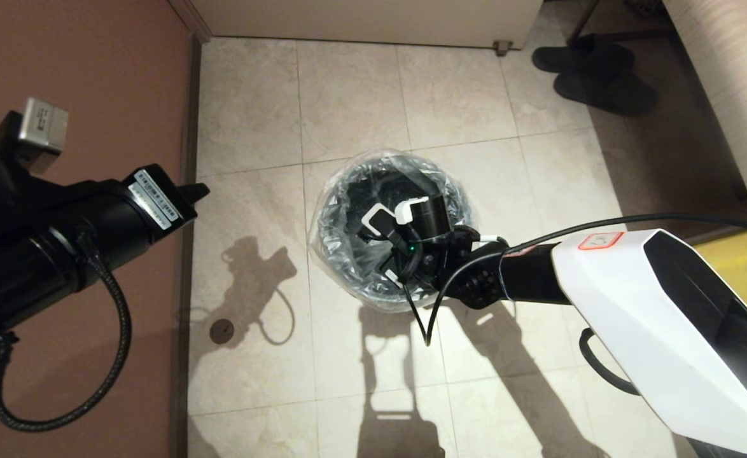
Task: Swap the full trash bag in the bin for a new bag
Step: Put the new garbage bag on the trash can
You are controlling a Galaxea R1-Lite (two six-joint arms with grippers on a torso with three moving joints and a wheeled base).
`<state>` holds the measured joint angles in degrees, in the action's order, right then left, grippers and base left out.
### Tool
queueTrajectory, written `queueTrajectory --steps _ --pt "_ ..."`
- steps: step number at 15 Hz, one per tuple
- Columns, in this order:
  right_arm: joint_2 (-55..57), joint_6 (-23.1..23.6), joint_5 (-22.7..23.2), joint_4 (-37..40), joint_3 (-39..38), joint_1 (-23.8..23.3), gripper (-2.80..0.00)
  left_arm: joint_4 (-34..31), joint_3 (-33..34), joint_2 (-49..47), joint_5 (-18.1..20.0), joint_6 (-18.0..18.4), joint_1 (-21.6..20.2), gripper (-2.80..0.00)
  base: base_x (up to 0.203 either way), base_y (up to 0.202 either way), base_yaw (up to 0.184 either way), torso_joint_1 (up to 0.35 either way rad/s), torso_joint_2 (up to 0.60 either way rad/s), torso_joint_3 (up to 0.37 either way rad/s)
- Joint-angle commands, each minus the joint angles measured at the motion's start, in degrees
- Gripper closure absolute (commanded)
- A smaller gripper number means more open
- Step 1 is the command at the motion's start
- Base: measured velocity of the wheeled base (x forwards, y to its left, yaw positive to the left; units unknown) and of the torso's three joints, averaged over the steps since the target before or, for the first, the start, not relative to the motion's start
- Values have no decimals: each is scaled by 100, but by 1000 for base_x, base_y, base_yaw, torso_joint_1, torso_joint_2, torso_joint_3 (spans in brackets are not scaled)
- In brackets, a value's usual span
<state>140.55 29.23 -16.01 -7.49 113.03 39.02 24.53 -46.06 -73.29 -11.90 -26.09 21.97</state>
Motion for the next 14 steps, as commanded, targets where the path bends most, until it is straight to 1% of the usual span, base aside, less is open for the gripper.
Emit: queueTrajectory --steps 1,3,5,9,10,12,13,14 --pt "61 21 -17 39 0 0 0 17 -9 -1 -6 -19 1 0 0 0 0 0 0 0" --pt "-2 21 -17 285 0 0 0 17 1 -1 -6 -28 1 0 0 0 0 0 0 0" --pt "-227 7 -17 765 0 23 0 17 9 -10 -6 -28 1 0 0 0 0 0 0 0" --pt "-570 3 -8 1412 -8 35 0 17 9 -10 3 -46 1 0 0 0 0 0 0 0" --pt "-689 3 -1 1708 -21 35 0 17 3 -12 3 -46 1 0 0 0 0 0 0 0" --pt "-930 3 21 2607 -48 35 0 17 0 -10 3 -46 1 0 0 0 0 0 0 0" --pt "-1003 3 14 2930 -52 35 0 17 0 -10 3 -46 1 0 0 0 0 0 0 0" --pt "-990 0 16 2899 -40 35 0 17 0 -10 3 -46 1 0 0 0 0 0 0 0"
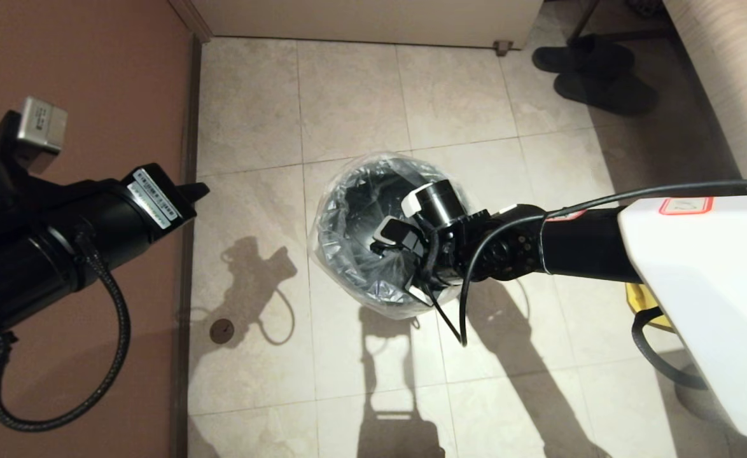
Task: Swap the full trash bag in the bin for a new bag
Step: Put the new garbage bag on the trash can
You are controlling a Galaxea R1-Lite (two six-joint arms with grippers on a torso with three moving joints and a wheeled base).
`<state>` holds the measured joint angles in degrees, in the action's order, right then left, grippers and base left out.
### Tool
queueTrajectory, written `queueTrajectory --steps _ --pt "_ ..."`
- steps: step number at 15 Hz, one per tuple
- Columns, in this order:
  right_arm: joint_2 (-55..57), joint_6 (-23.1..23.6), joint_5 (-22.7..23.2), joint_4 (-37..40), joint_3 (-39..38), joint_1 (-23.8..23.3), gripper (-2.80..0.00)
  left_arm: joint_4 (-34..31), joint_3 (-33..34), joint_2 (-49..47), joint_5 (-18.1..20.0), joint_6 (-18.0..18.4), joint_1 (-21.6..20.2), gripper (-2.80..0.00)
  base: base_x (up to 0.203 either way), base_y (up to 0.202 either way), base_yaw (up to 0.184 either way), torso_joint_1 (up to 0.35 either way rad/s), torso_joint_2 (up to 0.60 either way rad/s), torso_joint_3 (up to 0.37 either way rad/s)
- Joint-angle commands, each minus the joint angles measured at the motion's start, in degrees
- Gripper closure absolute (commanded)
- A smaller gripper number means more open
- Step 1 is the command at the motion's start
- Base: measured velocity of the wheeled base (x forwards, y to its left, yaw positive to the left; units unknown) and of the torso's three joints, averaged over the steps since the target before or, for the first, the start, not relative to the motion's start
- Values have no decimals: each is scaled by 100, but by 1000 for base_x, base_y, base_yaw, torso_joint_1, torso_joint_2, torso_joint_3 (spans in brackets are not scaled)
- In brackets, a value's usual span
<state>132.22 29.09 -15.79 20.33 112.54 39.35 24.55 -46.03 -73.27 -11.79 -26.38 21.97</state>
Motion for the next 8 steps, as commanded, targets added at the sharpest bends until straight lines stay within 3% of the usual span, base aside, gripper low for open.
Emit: queueTrajectory --steps 1,5,8 --pt "-124 -2 10 -78 21 2 0 15 -2 -12 -8 -25 1 0 0 0 0 0 0 0" --pt "179 -606 370 -2024 39 120 0 15 8 -21 -8 -34 1 0 0 0 0 0 0 0" --pt "478 -634 402 -2524 48 169 0 15 19 -56 -8 -43 1 0 0 0 0 0 0 0"
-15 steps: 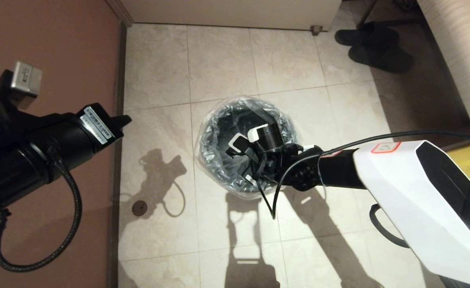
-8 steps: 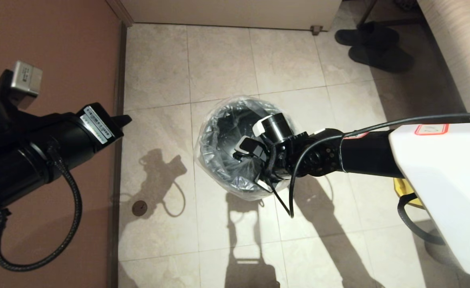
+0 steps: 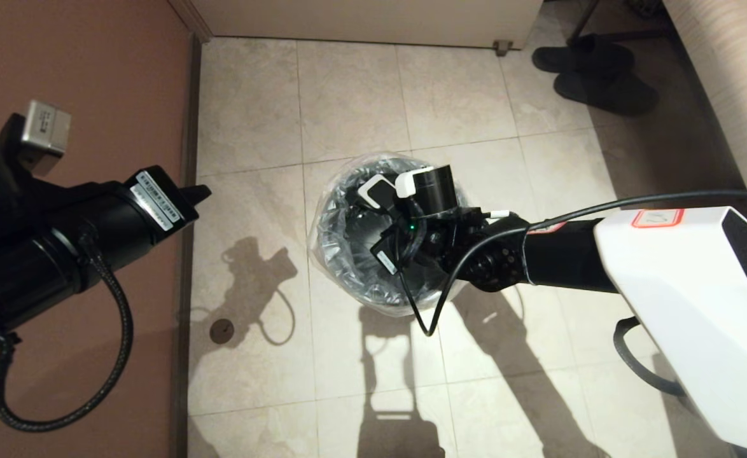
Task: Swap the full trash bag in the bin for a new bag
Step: Put the new garbage bag on the trash can
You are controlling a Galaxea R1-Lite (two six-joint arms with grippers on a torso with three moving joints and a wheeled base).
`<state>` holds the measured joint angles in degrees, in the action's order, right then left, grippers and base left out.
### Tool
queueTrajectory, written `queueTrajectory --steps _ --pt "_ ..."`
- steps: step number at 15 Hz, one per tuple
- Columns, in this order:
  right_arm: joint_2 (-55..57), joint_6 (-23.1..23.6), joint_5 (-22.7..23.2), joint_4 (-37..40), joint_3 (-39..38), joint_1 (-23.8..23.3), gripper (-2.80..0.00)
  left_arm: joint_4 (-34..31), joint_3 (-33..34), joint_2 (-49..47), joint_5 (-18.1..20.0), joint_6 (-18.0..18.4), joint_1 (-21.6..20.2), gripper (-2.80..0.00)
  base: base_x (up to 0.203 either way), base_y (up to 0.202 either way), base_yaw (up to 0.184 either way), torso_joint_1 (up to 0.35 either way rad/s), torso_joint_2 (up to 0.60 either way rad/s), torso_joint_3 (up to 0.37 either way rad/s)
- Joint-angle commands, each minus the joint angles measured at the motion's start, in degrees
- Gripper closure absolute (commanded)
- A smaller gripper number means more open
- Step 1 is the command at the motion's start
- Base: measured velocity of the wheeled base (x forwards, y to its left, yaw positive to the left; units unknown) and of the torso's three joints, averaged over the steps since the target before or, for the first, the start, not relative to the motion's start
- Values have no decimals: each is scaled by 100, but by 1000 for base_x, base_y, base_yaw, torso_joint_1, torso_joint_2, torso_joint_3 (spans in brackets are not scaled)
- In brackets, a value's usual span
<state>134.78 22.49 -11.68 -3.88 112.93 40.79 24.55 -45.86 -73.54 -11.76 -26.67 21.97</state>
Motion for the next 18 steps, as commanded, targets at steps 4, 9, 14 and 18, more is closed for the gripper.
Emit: queueTrajectory --steps 4,9,14,18 --pt "738 567 24 -879 33 -47 0 15 16 -100 -18 -5 -8 0 0 0 0 0 0 0" --pt "945 827 183 -1185 106 -141 0 184 77 -170 -19 -5 -8 0 0 0 0 0 0 0" --pt "665 796 175 -1199 98 -141 0 260 133 -140 -28 22 -8 0 0 0 0 0 0 0" --pt "-19 276 137 -1068 20 -122 0 315 148 -167 238 86 -87 0 0 0 0 0 0 0"
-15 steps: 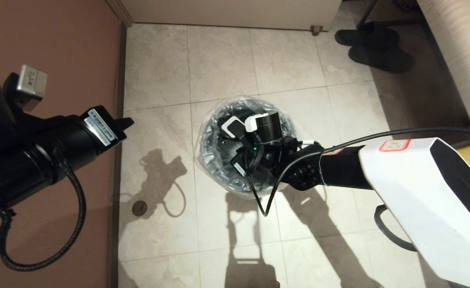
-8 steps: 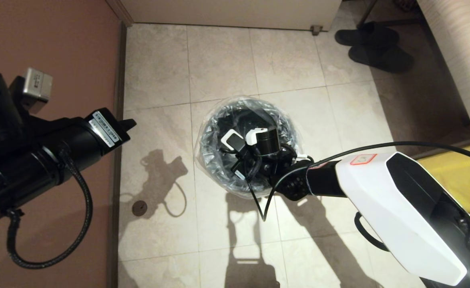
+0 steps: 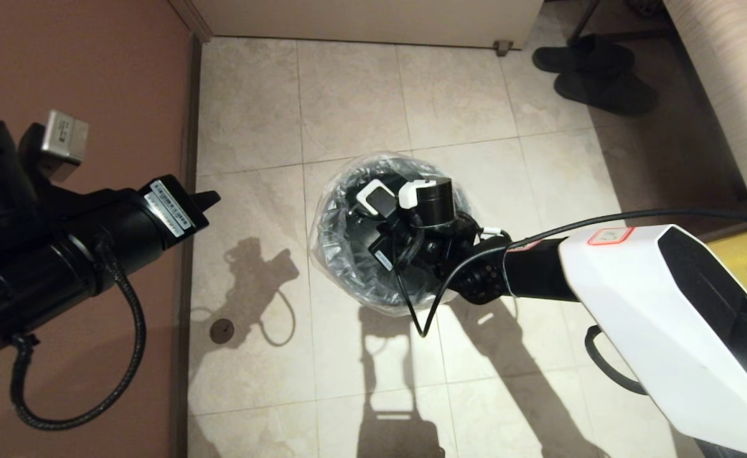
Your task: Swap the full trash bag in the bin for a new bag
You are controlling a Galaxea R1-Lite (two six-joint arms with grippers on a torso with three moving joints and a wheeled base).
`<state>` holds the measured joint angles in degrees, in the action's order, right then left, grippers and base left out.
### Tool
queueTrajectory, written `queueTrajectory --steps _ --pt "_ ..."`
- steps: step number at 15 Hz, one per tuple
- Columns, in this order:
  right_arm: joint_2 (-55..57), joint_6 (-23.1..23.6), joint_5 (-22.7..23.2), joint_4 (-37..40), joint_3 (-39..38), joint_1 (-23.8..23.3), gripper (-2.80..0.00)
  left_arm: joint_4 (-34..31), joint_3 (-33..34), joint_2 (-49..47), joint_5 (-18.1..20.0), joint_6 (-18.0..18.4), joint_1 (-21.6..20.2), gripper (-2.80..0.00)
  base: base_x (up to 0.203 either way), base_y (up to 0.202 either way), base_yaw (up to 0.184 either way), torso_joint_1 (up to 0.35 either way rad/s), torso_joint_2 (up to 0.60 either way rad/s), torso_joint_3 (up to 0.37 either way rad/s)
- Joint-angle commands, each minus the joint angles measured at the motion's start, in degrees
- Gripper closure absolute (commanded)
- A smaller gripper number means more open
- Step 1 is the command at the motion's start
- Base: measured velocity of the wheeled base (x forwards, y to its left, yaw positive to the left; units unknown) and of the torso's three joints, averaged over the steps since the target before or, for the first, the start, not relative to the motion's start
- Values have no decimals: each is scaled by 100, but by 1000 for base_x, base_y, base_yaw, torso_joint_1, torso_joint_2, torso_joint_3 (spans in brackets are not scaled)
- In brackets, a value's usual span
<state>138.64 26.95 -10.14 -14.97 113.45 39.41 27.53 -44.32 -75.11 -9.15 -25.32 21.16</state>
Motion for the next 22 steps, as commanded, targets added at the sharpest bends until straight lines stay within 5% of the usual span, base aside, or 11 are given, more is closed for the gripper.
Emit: queueTrajectory --steps 1,4,11,12,17,22 --pt "-663 -444 -46 198 -71 30 0 16 20 17 132 120 -7 0 0 0 0 0 0 0" --pt "-1675 -1284 -278 902 -481 4 0 41 234 172 234 802 11 0 0 0 0 0 0 0" --pt "-4252 -3543 -601 1701 -2844 -852 0 5 262 522 215 905 289 0 0 0 0 0 0 0" --pt "-4714 -3746 -611 1713 -3317 -992 0 -4 306 652 171 1134 270 0 0 0 0 0 0 0" --pt "-6672 -3723 -570 2034 -4580 -1945 0 -8 789 1492 -66 1697 -556 0 0 0 0 0 0 0" --pt "-8133 -3805 -374 2273 -5724 -2672 0 8 1752 2436 -142 1722 -977 0 0 0 0 0 0 0"
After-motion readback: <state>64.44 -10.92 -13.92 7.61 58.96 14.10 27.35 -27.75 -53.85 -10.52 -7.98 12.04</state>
